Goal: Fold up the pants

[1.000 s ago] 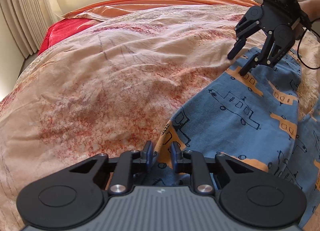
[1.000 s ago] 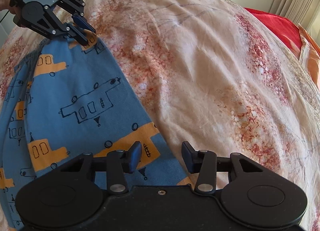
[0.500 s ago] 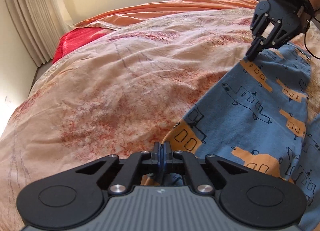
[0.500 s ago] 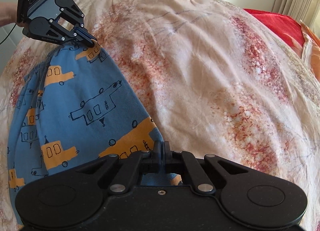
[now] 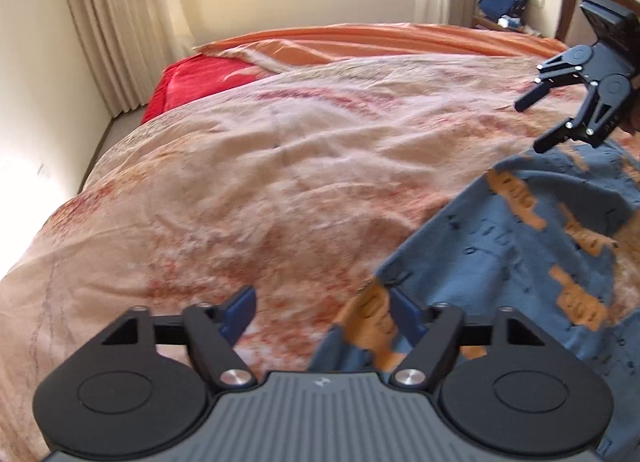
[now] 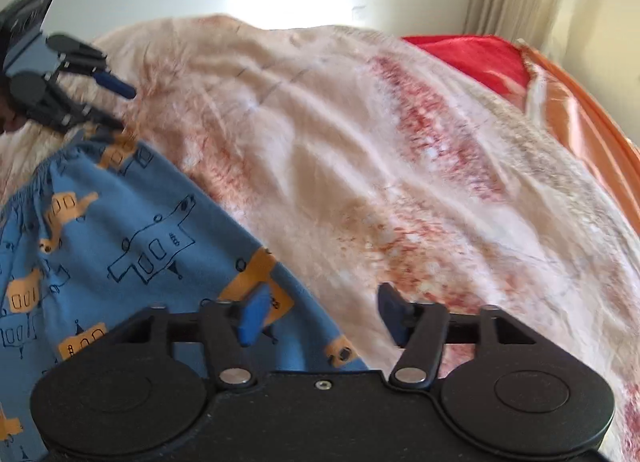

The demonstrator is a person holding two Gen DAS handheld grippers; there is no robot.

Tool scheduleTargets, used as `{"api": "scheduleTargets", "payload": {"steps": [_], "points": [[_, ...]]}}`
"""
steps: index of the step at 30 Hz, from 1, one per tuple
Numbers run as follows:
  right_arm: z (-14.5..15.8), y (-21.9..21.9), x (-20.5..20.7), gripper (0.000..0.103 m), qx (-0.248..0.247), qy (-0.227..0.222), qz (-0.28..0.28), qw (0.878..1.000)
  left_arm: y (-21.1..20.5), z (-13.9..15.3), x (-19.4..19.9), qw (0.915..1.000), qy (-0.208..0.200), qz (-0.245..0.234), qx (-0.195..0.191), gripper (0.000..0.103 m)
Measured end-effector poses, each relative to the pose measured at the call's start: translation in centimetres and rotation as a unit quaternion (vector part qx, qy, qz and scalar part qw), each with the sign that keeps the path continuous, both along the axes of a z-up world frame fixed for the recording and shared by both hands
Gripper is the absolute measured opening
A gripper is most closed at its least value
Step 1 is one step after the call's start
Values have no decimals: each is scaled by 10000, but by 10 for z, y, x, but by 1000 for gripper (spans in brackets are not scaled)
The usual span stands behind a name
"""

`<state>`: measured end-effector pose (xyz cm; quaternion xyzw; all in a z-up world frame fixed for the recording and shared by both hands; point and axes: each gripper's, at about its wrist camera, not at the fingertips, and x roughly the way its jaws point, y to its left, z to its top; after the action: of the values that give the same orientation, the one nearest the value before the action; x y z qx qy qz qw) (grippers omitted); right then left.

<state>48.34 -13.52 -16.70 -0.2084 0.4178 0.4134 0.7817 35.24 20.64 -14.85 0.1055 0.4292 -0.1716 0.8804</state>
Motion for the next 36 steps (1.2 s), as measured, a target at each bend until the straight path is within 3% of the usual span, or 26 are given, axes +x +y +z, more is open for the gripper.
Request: {"api": "scheduleTargets", "payload": {"steps": [2,5,9,13,16,18,19,20,22,23,27,30,32,33,34,36], "points": [[16,-43,-5,91,105,-122,-297,9994,-25,2,-7,9992,29,-347,-201,89],[21,-131,2,91,-81,140,-1218,9924,-67,0,-9,9962,111,-764,-410,89],[12,-237,-8,88,-199,634,-2617,9629,-143,-16,-7,9897,264,-1262,-621,89],[-15,-304,-32,72,271,1308,-3595,9236,-210,-24,0,9826,406,-1618,-820,89],[-36,-323,-44,55,712,1756,-3926,9000,-255,-31,3,9780,505,-1790,-948,89],[-44,-329,-51,40,998,1906,-4005,8907,-278,-38,4,9768,599,-1827,-948,89],[-45,-328,-52,18,1091,1959,-3954,8907,-287,-42,5,9768,646,-1826,-917,89],[-43,-326,-50,6,1136,1980,-3814,8958,-295,-45,5,9771,680,-1816,-879,89],[-30,-318,-46,6,894,1646,-3454,9196,-307,-48,6,9762,746,-1825,-908,89],[-21,-318,-42,5,830,1492,-3415,9243,-311,-48,5,9750,771,-1850,-960,90],[6,-331,-21,6,590,903,-3369,9353,-329,-51,9,9731,771,-1906,-1036,95],[-7,-326,-9,12,187,932,-3313,9387,-341,-67,15,9771,903,-1720,-868,96],[-25,-317,-9,40,-235,882,-3340,9381,-342,-75,17,9792,949,-1602,-802,96],[-29,-317,-10,50,-257,898,-3346,9377,-340,-75,15,9800,918,-1576,-797,96],[-30,-318,-16,68,-214,826,-3413,9361,-338,-72,11,9807,876,-1565,-781,96],[-17,-325,-33,76,106,558,-3542,9334,-329,-61,-1,9810,753,-1621,-758,96]]}}
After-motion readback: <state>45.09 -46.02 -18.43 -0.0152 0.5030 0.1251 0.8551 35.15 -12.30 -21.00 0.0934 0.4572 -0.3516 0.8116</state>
